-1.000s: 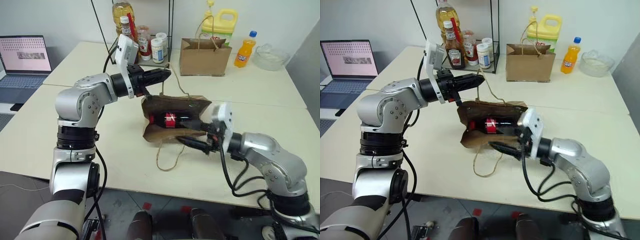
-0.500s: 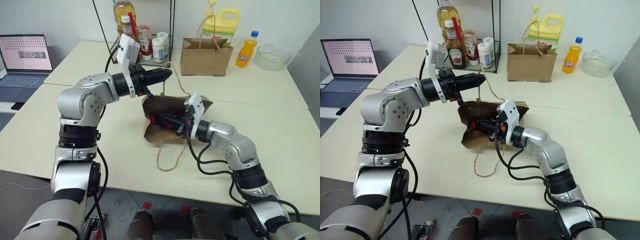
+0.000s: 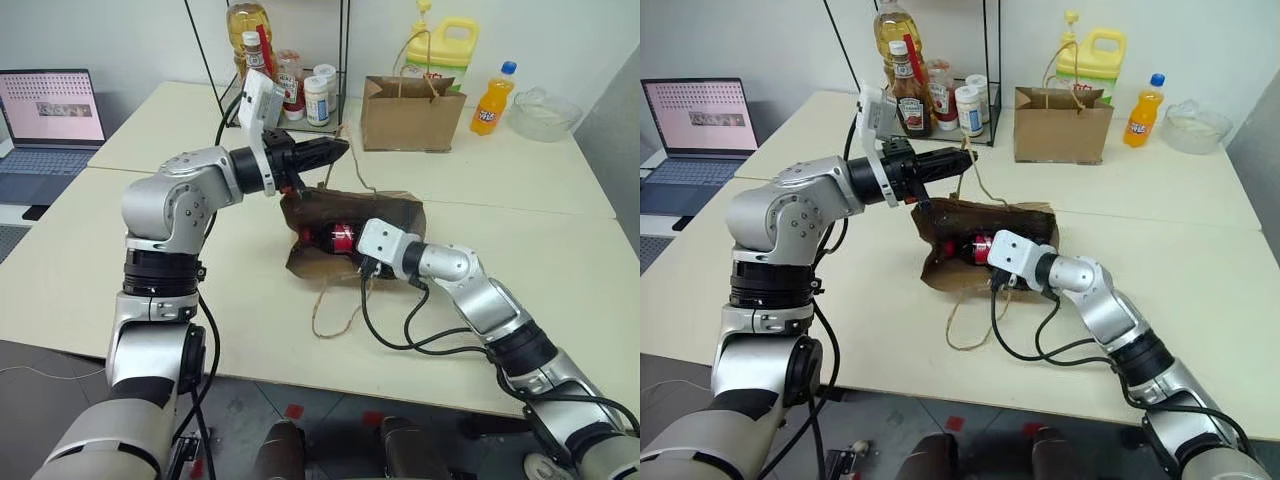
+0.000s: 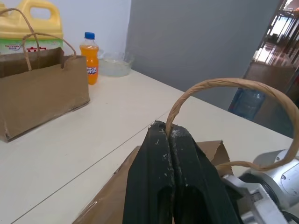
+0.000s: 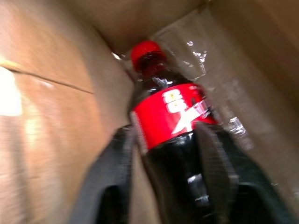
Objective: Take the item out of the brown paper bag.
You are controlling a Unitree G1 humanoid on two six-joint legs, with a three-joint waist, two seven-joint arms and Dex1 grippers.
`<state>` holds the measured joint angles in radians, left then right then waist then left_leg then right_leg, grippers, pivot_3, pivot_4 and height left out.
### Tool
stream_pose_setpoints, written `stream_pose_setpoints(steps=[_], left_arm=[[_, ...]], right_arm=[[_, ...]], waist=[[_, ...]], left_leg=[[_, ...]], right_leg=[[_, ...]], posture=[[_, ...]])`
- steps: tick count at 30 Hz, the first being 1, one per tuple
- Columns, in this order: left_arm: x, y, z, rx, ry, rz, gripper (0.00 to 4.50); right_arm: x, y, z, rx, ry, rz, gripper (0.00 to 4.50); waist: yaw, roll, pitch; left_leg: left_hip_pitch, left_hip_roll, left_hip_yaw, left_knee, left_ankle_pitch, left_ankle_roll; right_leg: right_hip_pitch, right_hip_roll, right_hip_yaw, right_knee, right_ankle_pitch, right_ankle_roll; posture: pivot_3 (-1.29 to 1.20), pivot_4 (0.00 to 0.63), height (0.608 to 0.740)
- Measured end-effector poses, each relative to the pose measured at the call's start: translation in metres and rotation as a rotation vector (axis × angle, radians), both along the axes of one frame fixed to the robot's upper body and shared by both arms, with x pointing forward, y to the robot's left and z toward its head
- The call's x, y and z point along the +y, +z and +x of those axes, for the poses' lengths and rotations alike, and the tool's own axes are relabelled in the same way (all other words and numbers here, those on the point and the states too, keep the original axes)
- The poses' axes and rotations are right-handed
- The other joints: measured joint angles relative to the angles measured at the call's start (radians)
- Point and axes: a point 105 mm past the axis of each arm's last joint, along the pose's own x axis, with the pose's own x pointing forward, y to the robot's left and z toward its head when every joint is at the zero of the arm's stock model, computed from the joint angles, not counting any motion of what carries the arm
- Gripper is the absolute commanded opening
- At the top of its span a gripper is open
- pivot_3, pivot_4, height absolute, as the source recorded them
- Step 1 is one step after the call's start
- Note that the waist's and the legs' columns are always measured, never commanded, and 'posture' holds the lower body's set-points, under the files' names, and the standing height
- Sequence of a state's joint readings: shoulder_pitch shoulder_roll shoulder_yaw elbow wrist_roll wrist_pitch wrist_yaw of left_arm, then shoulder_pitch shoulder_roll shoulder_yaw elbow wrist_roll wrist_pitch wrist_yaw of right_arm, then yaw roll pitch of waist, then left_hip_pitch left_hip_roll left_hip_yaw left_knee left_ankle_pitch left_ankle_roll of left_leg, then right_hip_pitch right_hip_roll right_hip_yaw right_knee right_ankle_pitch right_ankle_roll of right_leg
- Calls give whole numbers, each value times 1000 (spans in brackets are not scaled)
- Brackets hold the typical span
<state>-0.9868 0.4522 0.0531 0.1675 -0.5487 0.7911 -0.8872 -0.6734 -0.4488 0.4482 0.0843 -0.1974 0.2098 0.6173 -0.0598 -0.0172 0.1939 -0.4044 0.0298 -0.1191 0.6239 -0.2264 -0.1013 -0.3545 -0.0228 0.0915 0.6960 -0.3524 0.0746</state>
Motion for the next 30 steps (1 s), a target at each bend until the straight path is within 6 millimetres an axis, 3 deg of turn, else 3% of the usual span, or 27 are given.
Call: stream_pose_setpoints(steps=[3, 14, 19, 27, 30], left_arm=[[0, 1, 0, -9, 2, -3, 0], [0, 1, 0, -12, 3, -5, 0], [-1, 1, 0, -12, 4, -6, 0], [-1, 0, 1, -10, 10, -10, 0], [-1, 0, 2, -11, 20, -12, 0]], right_arm=[[-4, -3, 6, -40, -12, -60, 4451], [-7, -12, 18, -42, -6, -284, 4484], [-10, -14, 20, -51, -11, -313, 3114], [-15, -12, 15, -40, 3, -279, 3094], [-12, -9, 3, -3, 44, -191, 3094]], waist=[[0, 0, 0], [0, 0, 0], [0, 0, 0], [0, 0, 0], [0, 0, 0]], left_leg=[[0, 0, 0, 0, 0, -1], [0, 0, 0, 0, 1, -2], [1, 0, 0, 0, 1, -2], [0, 0, -1, 0, 1, -2], [-1, 0, -1, 0, 1, -2]], right_leg=[[0, 0, 0, 0, 0, 0], [0, 0, 0, 0, 0, 0], [1, 0, 0, 0, 0, 0], [1, 0, -1, 0, 0, 0], [0, 0, -1, 0, 0, 0]], posture=[[0, 150, 740], [0, 150, 740], [0, 150, 740], [0, 150, 740], [0, 150, 740]])
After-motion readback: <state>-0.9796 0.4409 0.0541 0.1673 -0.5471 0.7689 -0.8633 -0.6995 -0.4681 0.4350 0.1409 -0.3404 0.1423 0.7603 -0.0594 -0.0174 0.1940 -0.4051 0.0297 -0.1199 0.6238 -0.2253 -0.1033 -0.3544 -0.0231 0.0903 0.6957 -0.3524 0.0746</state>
